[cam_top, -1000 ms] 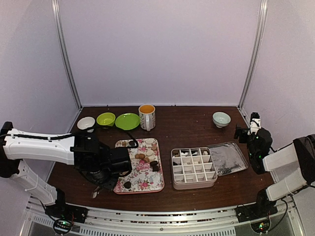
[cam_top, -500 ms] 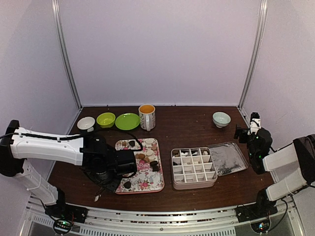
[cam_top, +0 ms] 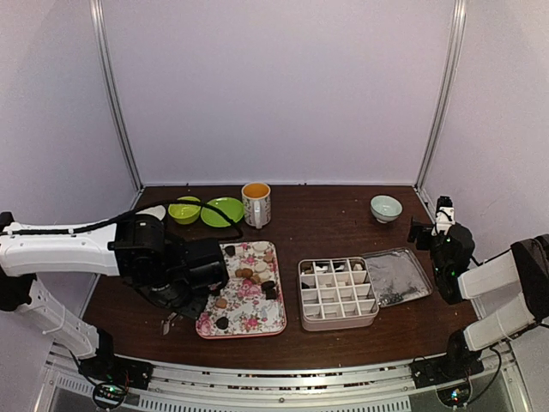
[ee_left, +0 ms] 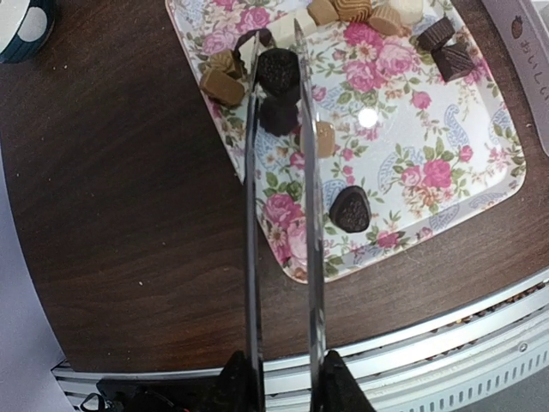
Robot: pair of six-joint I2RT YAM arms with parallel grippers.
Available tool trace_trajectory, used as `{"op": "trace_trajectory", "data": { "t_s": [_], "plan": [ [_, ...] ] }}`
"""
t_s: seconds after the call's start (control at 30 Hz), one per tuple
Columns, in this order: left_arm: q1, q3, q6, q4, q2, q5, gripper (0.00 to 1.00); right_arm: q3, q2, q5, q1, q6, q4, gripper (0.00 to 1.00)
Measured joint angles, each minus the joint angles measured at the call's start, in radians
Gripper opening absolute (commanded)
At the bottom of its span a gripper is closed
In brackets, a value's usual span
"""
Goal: Pack the chocolate
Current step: Pick up the fake chocolate from the plate, then place the fake chocolate in the empty pocket of the box.
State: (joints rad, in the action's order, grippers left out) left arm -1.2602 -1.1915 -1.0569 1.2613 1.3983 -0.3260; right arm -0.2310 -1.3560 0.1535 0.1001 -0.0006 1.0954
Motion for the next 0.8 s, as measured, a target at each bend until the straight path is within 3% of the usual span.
{"op": "trace_trajectory", "data": {
  "t_s": [0.47, 0.8],
  "plan": [
    [-0.007, -0.031, 0.135, -0.243, -0.027, 0.017, 0.25, 0.0, 0.0, 0.0, 0.0, 0.0, 0.0, 1.0],
    [-0.024, -0.064, 0.262, -0.459, 0.077, 0.174, 0.25, 0.0, 0.0, 0.0, 0.0, 0.0, 0.0, 1.0]
  ]
}}
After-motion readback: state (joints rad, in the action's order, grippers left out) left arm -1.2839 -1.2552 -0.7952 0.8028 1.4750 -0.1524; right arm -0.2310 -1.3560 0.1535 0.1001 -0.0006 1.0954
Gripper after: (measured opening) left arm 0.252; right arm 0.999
